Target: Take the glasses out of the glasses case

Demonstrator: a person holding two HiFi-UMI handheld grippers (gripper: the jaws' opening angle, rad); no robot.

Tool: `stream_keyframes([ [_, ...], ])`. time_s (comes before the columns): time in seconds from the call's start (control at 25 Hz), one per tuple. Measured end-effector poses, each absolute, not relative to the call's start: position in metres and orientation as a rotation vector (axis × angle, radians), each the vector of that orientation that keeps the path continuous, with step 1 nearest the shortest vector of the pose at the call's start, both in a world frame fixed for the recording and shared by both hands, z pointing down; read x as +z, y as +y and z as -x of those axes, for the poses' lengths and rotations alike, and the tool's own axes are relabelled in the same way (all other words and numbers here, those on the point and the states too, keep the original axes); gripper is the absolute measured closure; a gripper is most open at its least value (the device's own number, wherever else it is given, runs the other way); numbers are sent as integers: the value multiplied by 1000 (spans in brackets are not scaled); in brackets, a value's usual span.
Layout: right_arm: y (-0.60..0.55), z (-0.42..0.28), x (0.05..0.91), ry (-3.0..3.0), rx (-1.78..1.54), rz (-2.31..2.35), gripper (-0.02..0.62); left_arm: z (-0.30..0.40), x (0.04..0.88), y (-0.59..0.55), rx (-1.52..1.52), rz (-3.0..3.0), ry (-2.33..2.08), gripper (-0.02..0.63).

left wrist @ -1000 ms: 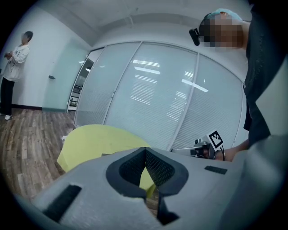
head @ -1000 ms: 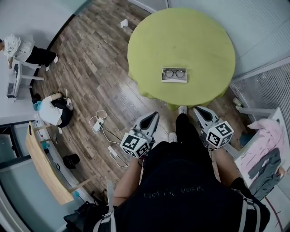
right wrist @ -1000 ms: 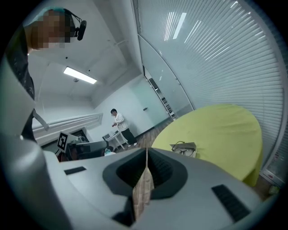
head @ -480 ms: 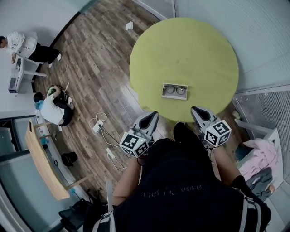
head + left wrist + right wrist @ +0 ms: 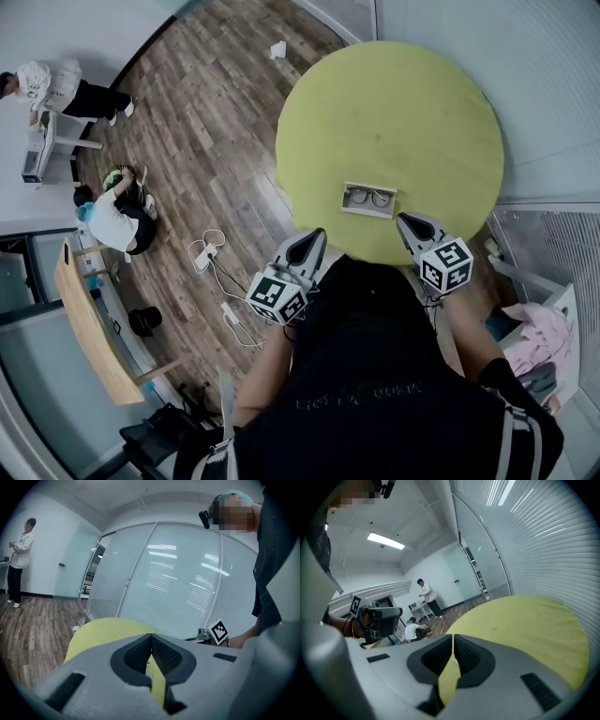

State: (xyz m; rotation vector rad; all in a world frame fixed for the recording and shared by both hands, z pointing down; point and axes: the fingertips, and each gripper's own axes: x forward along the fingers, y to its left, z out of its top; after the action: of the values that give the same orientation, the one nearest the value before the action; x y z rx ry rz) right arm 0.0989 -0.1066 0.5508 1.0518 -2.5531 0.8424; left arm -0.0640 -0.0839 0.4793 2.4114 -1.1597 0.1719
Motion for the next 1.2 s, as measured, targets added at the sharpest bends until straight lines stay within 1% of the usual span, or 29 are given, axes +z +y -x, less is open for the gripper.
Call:
stream_keyframes([
  [0.24, -126, -70, 582, -2418, 660, -917, 565, 76, 484, -107, 165, -2402, -1140, 589],
  [0.6, -154, -47, 644, -2161, 442, -751, 565, 85, 491, -128, 145, -2397, -1097, 589],
  [1.2, -163, -35, 707, -1958, 376, -650, 565, 113, 504, -130, 133, -2330, -1100, 589],
])
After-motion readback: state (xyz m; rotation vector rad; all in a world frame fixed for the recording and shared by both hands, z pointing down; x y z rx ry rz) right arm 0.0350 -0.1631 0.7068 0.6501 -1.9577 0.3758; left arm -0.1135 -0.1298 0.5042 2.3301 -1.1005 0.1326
